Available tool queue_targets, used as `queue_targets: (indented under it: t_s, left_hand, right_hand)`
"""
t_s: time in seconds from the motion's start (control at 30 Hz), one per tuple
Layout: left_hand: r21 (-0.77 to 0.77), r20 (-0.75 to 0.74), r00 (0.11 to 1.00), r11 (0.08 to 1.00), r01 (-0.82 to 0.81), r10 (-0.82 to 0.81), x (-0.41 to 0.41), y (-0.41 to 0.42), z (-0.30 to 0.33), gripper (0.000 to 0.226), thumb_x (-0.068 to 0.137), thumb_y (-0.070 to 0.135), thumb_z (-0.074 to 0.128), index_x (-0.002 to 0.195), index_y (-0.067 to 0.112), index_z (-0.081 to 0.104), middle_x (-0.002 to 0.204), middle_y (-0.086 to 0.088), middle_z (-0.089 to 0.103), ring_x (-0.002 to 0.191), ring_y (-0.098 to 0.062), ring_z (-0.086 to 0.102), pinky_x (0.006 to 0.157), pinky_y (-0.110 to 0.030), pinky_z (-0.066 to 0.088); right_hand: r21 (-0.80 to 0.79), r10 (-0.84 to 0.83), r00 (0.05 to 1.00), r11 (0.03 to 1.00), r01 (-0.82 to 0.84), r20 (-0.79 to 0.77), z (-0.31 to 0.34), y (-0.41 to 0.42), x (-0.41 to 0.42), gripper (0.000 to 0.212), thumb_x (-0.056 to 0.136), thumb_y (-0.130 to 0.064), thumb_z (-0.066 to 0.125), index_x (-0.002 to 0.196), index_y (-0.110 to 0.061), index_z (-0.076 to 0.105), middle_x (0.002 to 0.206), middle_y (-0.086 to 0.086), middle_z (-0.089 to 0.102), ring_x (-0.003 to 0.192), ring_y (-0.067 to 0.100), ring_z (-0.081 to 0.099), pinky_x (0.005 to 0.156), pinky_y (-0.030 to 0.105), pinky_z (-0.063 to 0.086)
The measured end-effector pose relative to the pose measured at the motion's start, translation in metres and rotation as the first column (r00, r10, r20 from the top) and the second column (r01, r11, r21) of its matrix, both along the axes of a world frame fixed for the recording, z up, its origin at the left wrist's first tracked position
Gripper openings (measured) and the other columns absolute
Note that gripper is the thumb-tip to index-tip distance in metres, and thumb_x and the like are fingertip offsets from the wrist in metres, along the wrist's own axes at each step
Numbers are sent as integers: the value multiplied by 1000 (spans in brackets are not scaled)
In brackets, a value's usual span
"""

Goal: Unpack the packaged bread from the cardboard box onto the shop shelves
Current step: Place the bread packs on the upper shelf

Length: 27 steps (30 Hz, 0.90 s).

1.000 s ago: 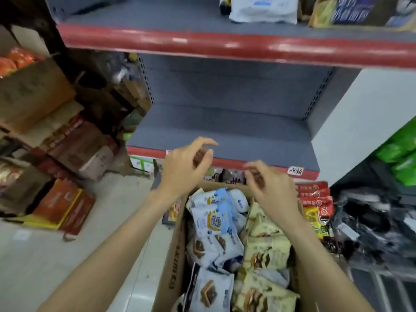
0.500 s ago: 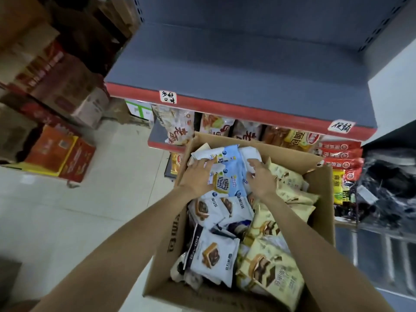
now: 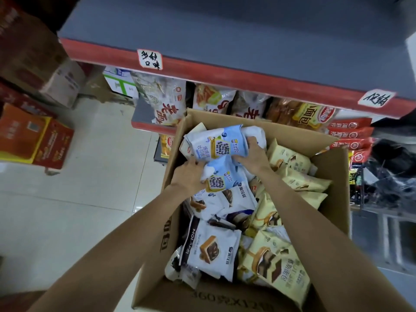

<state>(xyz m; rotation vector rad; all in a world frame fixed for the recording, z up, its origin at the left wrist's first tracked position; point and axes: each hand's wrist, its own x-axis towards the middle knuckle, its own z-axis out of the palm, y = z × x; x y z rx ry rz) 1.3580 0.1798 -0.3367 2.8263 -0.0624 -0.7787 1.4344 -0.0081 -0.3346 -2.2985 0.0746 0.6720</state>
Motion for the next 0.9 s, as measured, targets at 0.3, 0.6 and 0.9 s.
queue_targets:
  t_s: [0.3,0.6,0.9]
  left_hand:
    - [-245,167,952,946,-213,258,-52,12,23,44,85,41,64,110,8,47,103,-8,62,92,-30,61,61,-29,32]
    - [-431,128,816,773,-466,564,-61,23,52,66,88,47,58,134,5,35,91,-5,63,83,-33,63,60,-31,37]
    - [-713,113,636,508,-483,763,-56,34,137,49,85,48,63,121,21,46,98,9,64,89,-18,64,68,-32,48]
  right_hand:
    - [-125,-60,998,990,61,15,1,3,-9,27,80,-27,73,84,-9,53,78,4,57,69,19,53,63,37,44]
    - [-61,-142,884,980,188,445,51,-9,-39,17,89,-23,60,79,-9,58,63,5,51,55,22,44,48,29,30]
    - [-27,-12,856,999,30,517,153,-29,-61,21,98,-24,46,111,-11,54,71,7,52,56,25,51,36,19,36]
